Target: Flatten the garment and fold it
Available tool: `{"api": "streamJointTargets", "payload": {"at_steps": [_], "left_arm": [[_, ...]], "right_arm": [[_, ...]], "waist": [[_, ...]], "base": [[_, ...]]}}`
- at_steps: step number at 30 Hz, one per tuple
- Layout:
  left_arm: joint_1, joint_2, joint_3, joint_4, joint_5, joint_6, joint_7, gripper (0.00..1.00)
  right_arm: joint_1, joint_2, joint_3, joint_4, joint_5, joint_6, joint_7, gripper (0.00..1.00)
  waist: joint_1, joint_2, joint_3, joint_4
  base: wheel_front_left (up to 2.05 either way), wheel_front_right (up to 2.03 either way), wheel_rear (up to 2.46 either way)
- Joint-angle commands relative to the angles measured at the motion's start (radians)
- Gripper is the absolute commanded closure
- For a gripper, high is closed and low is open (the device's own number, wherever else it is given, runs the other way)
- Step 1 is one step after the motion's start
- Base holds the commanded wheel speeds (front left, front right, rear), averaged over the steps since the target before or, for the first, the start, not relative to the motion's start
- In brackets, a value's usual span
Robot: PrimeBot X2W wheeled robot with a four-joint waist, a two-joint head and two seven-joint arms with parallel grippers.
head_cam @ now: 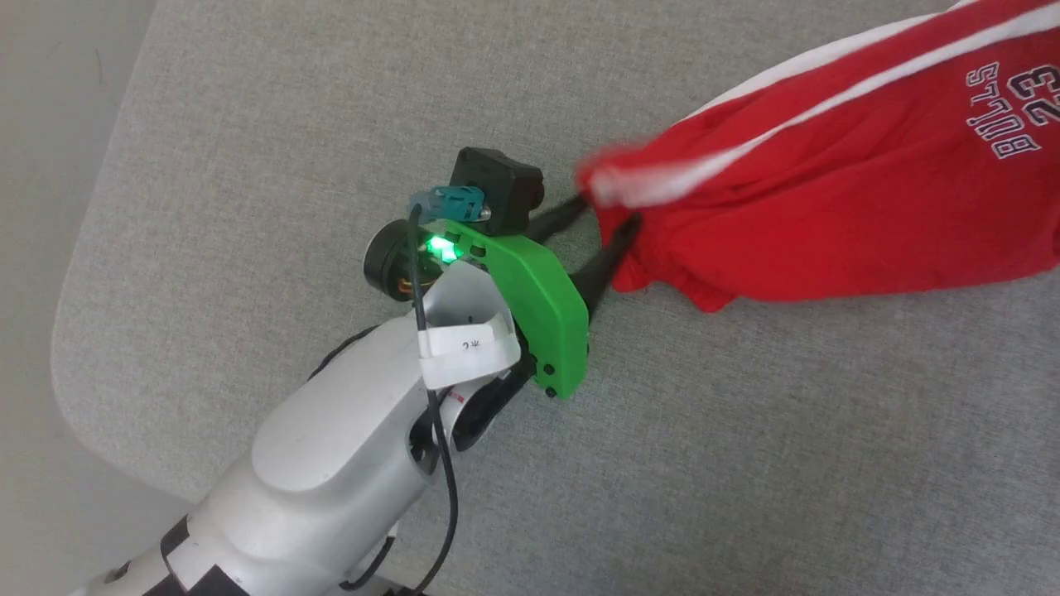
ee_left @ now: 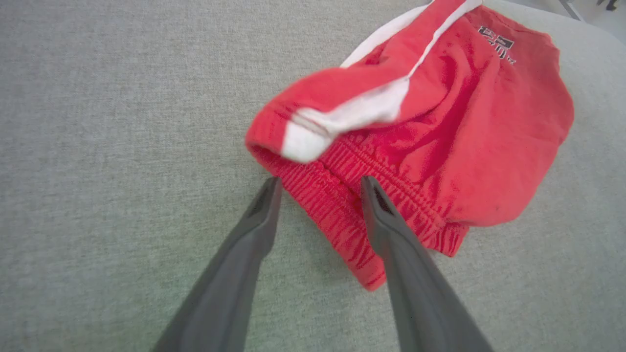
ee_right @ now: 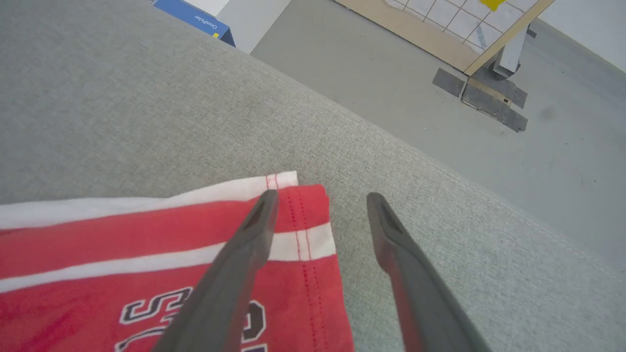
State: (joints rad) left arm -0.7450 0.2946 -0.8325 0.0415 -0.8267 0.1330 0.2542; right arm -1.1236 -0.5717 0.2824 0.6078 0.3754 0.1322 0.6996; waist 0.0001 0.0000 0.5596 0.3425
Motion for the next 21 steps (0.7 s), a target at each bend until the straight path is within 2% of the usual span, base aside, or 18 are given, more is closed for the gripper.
{"api": "streamJointTargets", "payload": {"at_steps": [1, 9, 15, 21], "left_arm": [[-0.015, 0.003, -0.001, 0.010, 0.016, 0.001, 0.000, 0.00], [0.008, 0.031, 0.021, 0.040, 0.011, 0.017, -0.024, 0.00], [0.053, 0.072, 0.072, 0.061, 0.034, 0.073, -0.109, 0.00], [0.149, 0.118, 0.142, 0.069, 0.054, 0.143, -0.248, 0.00]], "right_arm": [[-0.008, 0.002, 0.010, 0.004, 0.013, -0.002, -0.021, 0.00], [0.021, -0.016, 0.059, -0.002, 0.125, -0.002, -0.148, 0.00], [0.106, -0.037, 0.081, -0.059, 0.209, -0.002, -0.339, 0.00], [0.283, -0.058, 0.068, -0.157, 0.274, -0.002, -0.530, 0.00]], "waist": [[-0.0001, 0.0000, -0.021, -0.008], [-0.0001, 0.0000, -0.124, -0.044], [-0.0001, 0.0000, -0.216, -0.086], [-0.0001, 0.0000, -0.298, -0.136]], "base": [[0.00, 0.00, 0.00], [0.00, 0.00, 0.00], [0.00, 0.00, 0.00], [0.00, 0.00, 0.00]]}}
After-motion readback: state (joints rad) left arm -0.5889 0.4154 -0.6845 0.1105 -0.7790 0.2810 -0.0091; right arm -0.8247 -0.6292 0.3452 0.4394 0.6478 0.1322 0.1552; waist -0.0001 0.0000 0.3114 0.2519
